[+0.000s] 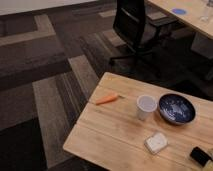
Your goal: Place the eraser on the white sponge
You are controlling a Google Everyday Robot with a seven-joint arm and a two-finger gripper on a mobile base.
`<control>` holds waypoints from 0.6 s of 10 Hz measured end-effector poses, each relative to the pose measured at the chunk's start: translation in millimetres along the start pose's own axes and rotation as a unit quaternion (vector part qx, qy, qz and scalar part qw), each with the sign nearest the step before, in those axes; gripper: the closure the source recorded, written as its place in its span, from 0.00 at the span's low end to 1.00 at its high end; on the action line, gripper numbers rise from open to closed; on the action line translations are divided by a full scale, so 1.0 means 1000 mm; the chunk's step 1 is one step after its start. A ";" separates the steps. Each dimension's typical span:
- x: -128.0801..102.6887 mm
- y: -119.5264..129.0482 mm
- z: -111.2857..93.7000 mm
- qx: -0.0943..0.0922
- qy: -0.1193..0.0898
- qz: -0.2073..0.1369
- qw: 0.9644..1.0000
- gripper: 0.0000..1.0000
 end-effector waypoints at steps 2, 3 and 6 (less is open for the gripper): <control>-0.004 -0.001 0.003 0.003 -0.002 -0.010 1.000 0.60; -0.006 -0.003 0.000 0.008 -0.002 -0.016 1.000 0.76; -0.021 -0.002 -0.022 0.036 0.012 -0.058 0.998 1.00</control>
